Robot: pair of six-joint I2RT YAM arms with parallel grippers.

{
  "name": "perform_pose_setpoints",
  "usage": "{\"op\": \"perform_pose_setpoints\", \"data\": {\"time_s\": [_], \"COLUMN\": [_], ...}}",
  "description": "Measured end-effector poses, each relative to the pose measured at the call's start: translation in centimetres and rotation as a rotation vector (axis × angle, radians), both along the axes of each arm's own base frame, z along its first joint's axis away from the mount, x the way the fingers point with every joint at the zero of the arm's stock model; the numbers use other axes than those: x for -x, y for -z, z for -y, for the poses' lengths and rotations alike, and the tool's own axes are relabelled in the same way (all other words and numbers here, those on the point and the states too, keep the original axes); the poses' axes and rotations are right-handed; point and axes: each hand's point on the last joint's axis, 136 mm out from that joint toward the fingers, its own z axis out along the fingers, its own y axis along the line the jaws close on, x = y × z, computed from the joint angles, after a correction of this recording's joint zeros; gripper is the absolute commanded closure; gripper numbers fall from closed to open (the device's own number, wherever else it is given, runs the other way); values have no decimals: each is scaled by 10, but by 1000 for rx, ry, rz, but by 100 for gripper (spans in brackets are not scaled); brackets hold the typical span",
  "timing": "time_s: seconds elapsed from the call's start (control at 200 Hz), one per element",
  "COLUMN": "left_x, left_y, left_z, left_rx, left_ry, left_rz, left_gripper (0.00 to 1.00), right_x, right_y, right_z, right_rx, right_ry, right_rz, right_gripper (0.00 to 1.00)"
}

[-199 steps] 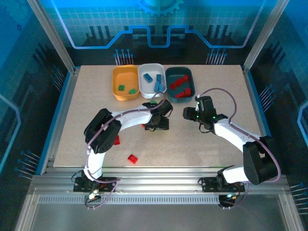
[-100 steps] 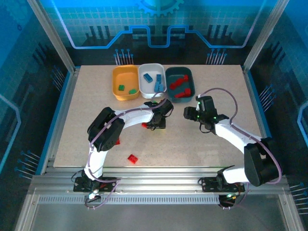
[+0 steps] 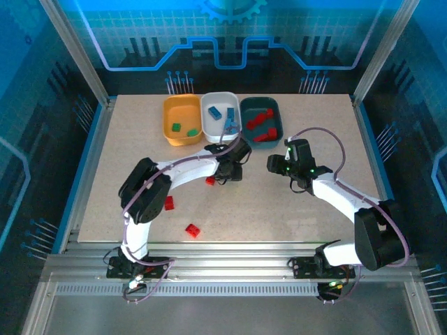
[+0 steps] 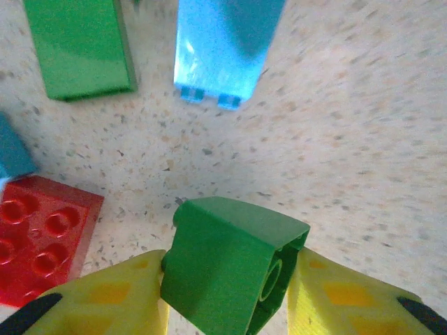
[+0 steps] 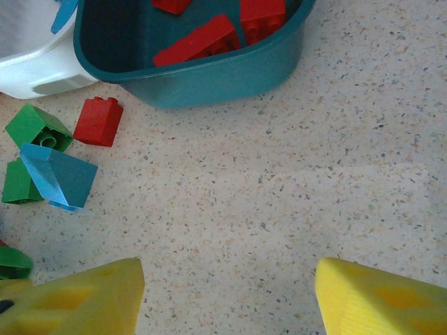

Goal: Sort the legos into containers by color

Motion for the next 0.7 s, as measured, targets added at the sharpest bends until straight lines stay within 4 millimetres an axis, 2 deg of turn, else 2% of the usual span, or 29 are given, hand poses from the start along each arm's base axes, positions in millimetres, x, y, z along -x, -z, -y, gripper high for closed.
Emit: {"op": "perform_pose_setpoints", "data": {"time_s": [0.095, 0.19, 0.265, 0.435, 0.5, 0.575, 0.7], "left_x": [-8, -32, -63, -142, -164, -182, -196], "left_y": [-27, -52, -69, -105, -106, -94, -65], "left_z": [0, -12, -41, -130, -153, -173, -180], "left_rx": [43, 86, 106, 153, 160, 155, 145], "left_ry": [4, -28, -93, -276, -316, -346, -348], "left_rz": [43, 79, 107, 185, 192, 177, 113], "left_gripper": [58, 58, 58, 57, 57, 57, 57], "right_x": [1, 1, 1, 1, 2, 3, 4], "right_y": [1, 2, 2, 2, 3, 5, 9], "right_z": [0, 0, 0, -1, -3, -7, -12], "right_rx": [0, 0, 0, 1, 2, 6, 14], "right_ry": [0, -1, -1, -3, -9, -21, -36], "right_rz": [-2, -3, -3, -2, -4, -11, -22], "right_gripper": [33, 33, 33, 33, 33, 33, 33]}}
